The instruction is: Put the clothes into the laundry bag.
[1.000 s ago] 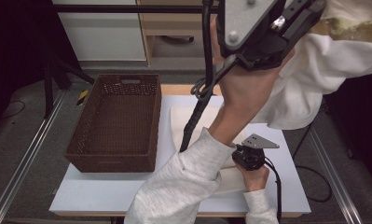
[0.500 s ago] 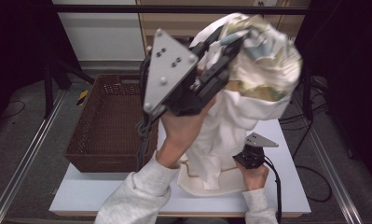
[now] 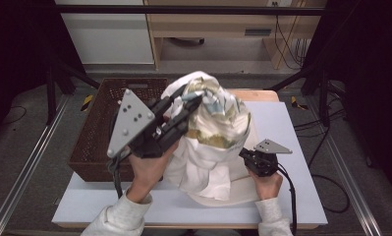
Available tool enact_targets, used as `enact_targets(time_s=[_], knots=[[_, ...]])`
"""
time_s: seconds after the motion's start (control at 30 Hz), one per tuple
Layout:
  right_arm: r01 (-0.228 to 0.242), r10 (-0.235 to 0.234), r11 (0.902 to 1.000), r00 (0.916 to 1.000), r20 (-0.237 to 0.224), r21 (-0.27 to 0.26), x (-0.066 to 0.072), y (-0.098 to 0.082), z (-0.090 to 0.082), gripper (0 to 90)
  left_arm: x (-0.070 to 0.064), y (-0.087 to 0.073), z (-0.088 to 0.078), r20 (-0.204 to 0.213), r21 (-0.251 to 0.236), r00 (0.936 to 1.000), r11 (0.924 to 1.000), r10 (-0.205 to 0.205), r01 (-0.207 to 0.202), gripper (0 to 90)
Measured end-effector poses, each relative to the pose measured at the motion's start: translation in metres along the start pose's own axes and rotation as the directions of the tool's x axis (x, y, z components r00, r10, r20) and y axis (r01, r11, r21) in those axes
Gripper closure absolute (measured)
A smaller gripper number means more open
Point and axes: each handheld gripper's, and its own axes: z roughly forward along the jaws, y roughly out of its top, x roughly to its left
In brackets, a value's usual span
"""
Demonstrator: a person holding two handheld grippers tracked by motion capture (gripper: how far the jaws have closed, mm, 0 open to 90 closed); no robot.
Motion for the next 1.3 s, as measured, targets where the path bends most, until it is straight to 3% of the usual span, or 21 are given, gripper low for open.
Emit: enact_targets(time_s=[0.2,0.27,0.4,0.67,0.77,0.8,0.93,1.0,1.13,1.27,1.3], knots=[[0.001,-0.001,1.0,1.0,0.003,-0.002,0.002,0.001,0.001,87.3,-0.008,-0.045,-0.004,0.049,0.077,0.9986,0.9969,-0.019,0.016,67.9],[0.005,-0.005,1.0,1.0,0.007,-0.002,0.001,0.001,0.001,87.3,-0.01,-0.062,-0.005,0.071,0.116,0.9965,0.9927,-0.044,0.035,67.9],[0.004,-0.004,1.0,0.9999,0.016,0.002,0.001,0.001,0.002,87.3,-0.013,-0.09,-0.014,0.074,0.167,0.9965,0.9857,-0.04,0.027,67.9],[0.014,-0.015,0.9999,0.9996,0.025,0.007,0.004,0.001,0.006,87.3,-0.013,-0.127,-0.031,0.102,0.236,0.9908,0.9699,-0.088,0.062,67.9],[0.019,-0.02,0.9998,0.9994,0.027,0.005,0.006,0.002,0.008,87.3,-0.018,-0.143,-0.024,0.111,0.295,0.9897,0.9541,-0.09,0.054,67.8],[0.02,-0.02,0.9998,0.9995,0.026,0.005,0.007,0.002,0.008,87.3,-0.021,-0.149,-0.019,0.115,0.32,0.9885,0.9457,-0.098,0.057,67.8],[0.022,-0.022,0.9998,0.9995,0.023,0.004,0.009,0.003,0.008,87.3,-0.032,-0.175,0.006,0.124,0.436,0.9896,0.8999,-0.073,0.012,67.8],[0.023,-0.023,0.9997,0.9996,0.019,0.001,0.009,0.003,0.007,87.3,-0.038,-0.188,0.021,0.128,0.474,0.9899,0.8804,-0.062,-0.006,67.7],[0.021,-0.021,0.9998,0.9997,0.016,0.003,0.01,0.003,0.007,87.3,-0.049,-0.208,0.045,0.129,0.521,0.9904,0.8531,-0.048,-0.027,67.4],[0.026,-0.026,0.9997,0.9996,0.01,0.002,0.011,0.004,0.006,87.3,-0.06,-0.229,0.065,0.135,0.569,0.9888,0.8223,-0.064,-0.024,66.4],[0.03,-0.03,0.9995,0.9995,0.009,0.004,0.011,0.003,0.006,87.3,-0.064,-0.234,0.069,0.132,0.574,0.9901,0.8179,-0.047,-0.038,65.9]])
